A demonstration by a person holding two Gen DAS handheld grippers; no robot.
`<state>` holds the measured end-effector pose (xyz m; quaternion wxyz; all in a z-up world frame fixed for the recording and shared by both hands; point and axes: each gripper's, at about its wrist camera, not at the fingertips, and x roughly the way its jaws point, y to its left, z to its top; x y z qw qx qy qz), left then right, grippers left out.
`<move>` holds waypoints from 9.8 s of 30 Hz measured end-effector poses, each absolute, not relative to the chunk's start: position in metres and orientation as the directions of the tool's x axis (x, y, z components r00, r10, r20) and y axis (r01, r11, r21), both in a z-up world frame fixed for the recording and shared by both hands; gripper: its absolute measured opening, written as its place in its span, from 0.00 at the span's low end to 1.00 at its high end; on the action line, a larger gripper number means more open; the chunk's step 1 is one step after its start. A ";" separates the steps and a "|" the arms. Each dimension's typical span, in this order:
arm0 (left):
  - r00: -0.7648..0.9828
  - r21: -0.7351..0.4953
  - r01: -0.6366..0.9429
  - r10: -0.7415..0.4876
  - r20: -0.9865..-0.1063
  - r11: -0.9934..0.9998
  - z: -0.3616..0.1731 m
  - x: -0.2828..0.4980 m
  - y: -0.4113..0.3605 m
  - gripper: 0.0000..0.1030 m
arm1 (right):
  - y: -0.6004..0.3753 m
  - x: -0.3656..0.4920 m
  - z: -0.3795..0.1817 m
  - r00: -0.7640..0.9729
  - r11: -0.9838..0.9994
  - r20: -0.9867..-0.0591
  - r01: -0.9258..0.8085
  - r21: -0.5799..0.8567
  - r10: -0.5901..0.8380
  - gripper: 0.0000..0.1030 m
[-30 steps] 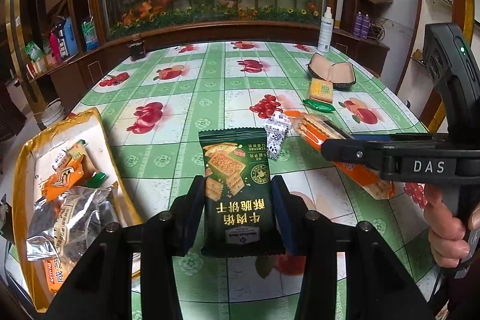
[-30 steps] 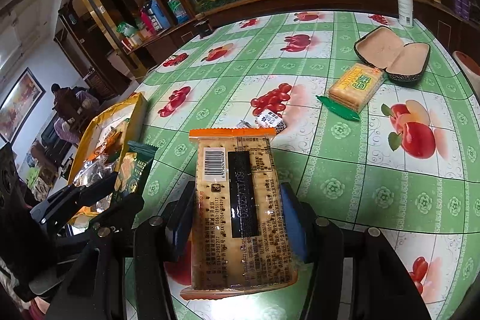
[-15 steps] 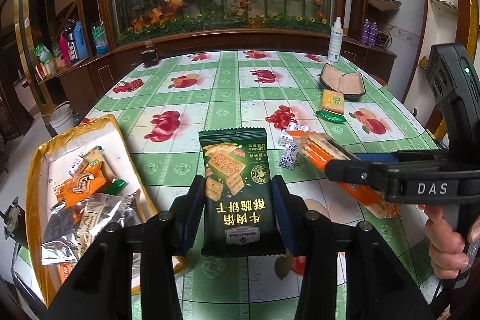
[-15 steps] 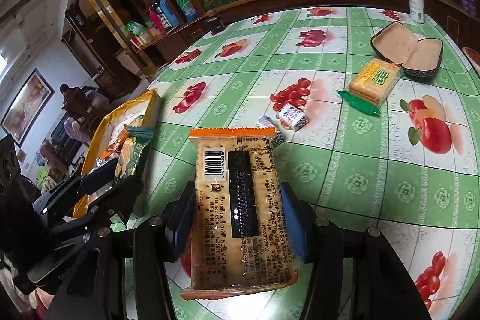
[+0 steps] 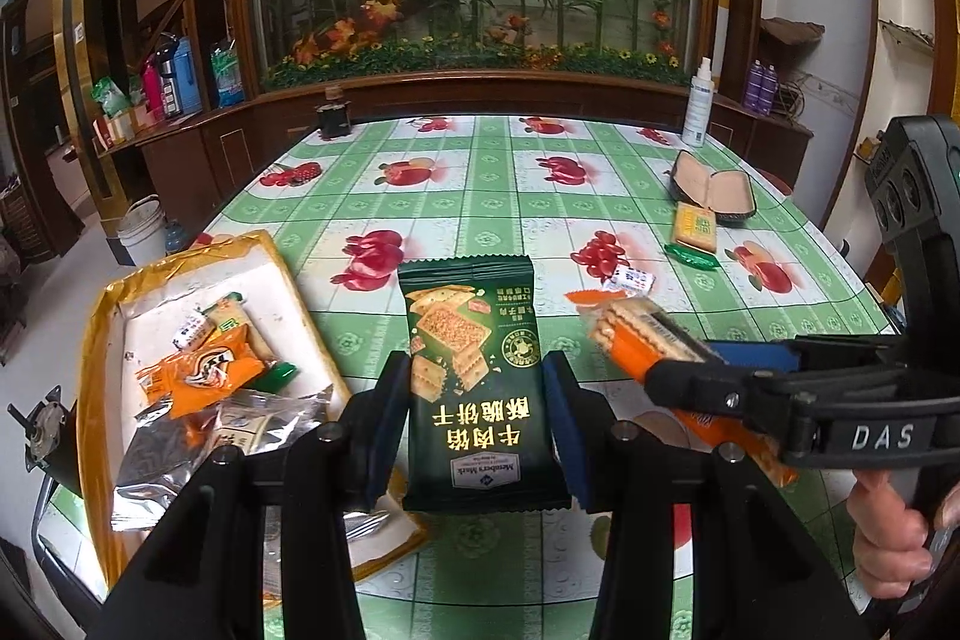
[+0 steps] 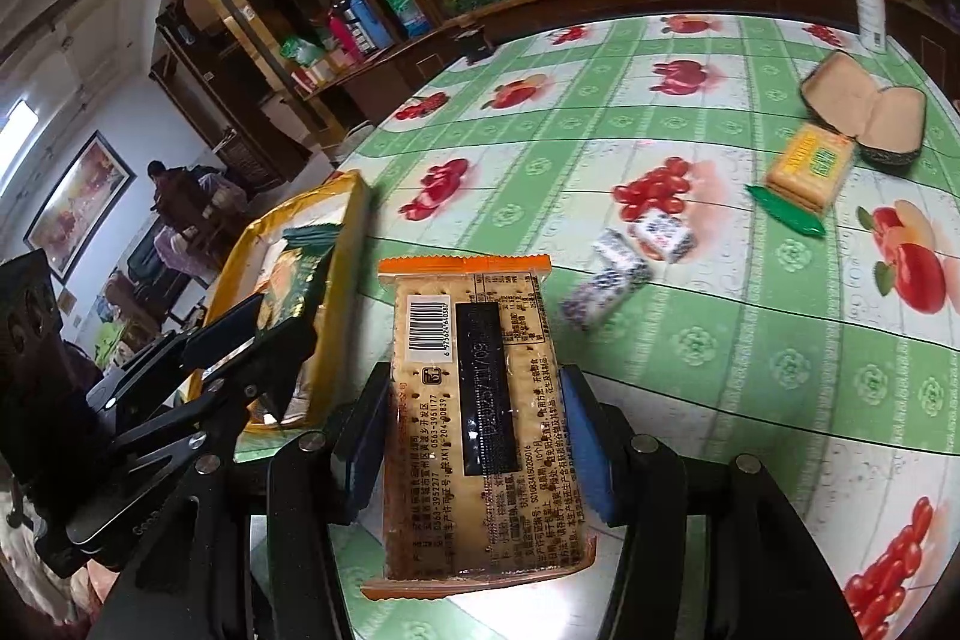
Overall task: Organize snacks
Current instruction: 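Carry the green biscuit pack and beige cracker pack over the tray with both grippers, then lower both packs into the tray and open both grippers, then grasp a white milk candy with the left gripper while the right grasps another candy, then carry both white candies toward the tray with both grippers, then lower both candies into the tray and open both grippers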
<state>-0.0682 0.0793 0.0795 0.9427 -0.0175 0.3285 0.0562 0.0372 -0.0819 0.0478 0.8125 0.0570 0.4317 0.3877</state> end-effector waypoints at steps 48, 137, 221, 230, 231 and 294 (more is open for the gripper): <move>0.680 -0.148 -0.490 0.270 -0.682 0.859 0.048 -0.112 0.263 0.42 | 0.106 -0.011 0.050 0.273 0.585 -0.677 -0.760 0.284 0.684 0.57; 0.658 -0.240 -0.029 -0.162 -0.736 0.970 0.004 0.046 0.074 0.17 | -0.056 0.136 0.005 0.519 0.873 -0.786 -0.485 0.054 0.337 0.20; 0.826 -0.124 -0.172 0.074 -0.559 0.977 0.076 -0.035 0.114 0.17 | -0.040 0.052 0.077 0.479 0.743 -0.591 -0.564 0.359 0.649 0.21; 0.829 -0.151 -0.252 0.133 -0.543 0.956 0.084 -0.056 0.150 0.17 | -0.002 0.029 0.068 0.412 0.694 -0.606 -0.626 0.355 0.681 0.21; 0.828 -0.153 -0.261 0.140 -0.543 0.953 0.084 -0.059 0.155 0.17 | 0.002 0.026 0.067 0.406 0.690 -0.607 -0.632 0.353 0.683 0.21; 0.758 -0.202 -0.436 0.236 -0.608 0.877 0.040 -0.105 0.245 0.17 | 0.114 -0.032 0.022 0.327 0.621 -0.702 -0.756 0.208 0.632 0.21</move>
